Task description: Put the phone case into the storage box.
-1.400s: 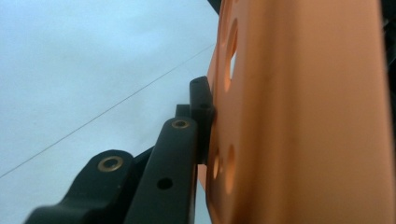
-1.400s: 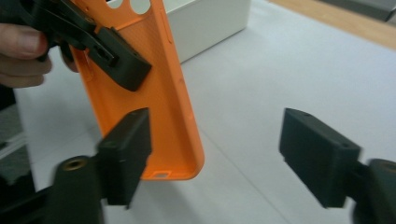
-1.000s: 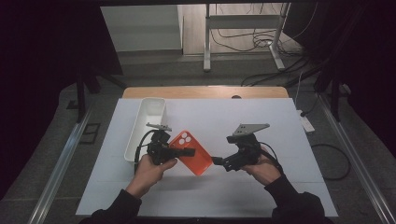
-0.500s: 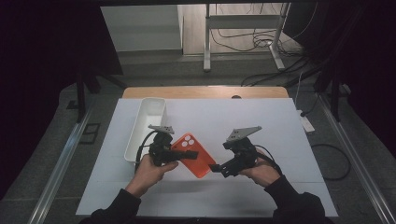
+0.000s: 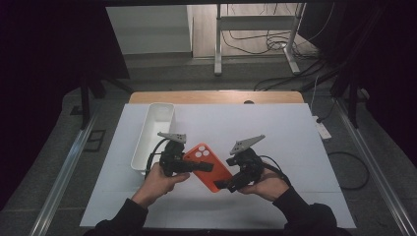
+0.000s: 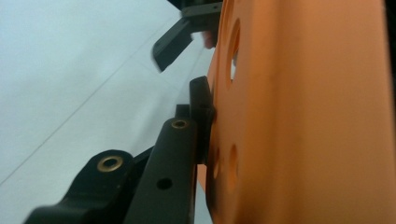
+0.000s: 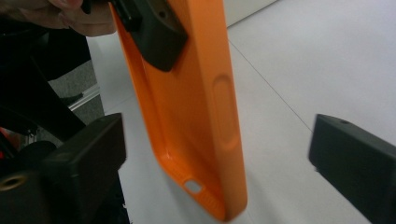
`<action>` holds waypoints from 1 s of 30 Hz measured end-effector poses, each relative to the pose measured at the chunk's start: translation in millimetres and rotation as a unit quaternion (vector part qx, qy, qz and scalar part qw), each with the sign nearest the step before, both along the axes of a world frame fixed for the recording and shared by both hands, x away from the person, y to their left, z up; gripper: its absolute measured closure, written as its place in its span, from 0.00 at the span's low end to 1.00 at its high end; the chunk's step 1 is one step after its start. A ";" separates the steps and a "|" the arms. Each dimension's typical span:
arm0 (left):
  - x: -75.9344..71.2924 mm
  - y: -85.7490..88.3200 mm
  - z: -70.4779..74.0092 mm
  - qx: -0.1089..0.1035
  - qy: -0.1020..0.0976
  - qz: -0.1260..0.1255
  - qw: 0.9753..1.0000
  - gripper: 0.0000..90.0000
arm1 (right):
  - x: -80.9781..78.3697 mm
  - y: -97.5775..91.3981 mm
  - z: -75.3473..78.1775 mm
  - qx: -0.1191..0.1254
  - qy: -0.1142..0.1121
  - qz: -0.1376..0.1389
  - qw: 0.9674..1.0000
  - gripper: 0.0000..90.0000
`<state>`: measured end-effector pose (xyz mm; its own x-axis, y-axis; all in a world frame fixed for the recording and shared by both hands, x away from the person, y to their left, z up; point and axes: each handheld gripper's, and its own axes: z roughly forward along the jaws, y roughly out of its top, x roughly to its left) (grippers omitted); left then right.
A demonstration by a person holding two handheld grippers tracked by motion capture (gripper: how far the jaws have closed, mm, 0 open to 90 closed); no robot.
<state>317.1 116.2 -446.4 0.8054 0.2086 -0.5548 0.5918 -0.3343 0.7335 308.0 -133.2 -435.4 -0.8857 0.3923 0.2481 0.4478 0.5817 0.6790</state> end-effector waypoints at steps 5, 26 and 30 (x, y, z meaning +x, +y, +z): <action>-0.9 -2.9 1.9 -0.008 -0.001 -0.014 1.000 0.94 | -2.9 2.7 -0.8 0.002 0.003 0.027 1.000 0.35; -1.8 -2.6 7.0 -0.019 -0.008 -0.011 1.000 0.80 | -2.3 -0.2 1.3 0.047 0.013 0.082 0.995 0.94; -4.4 -2.9 13.5 -0.002 -0.021 0.003 1.000 0.75 | -3.9 -0.7 3.4 0.048 0.002 0.082 0.995 0.94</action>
<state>312.7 113.2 -432.9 0.8267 0.2120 -0.5211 0.5625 -0.3283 0.7588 304.0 -133.9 -432.0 -0.9348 0.2175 0.2809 0.3552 0.5788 0.7340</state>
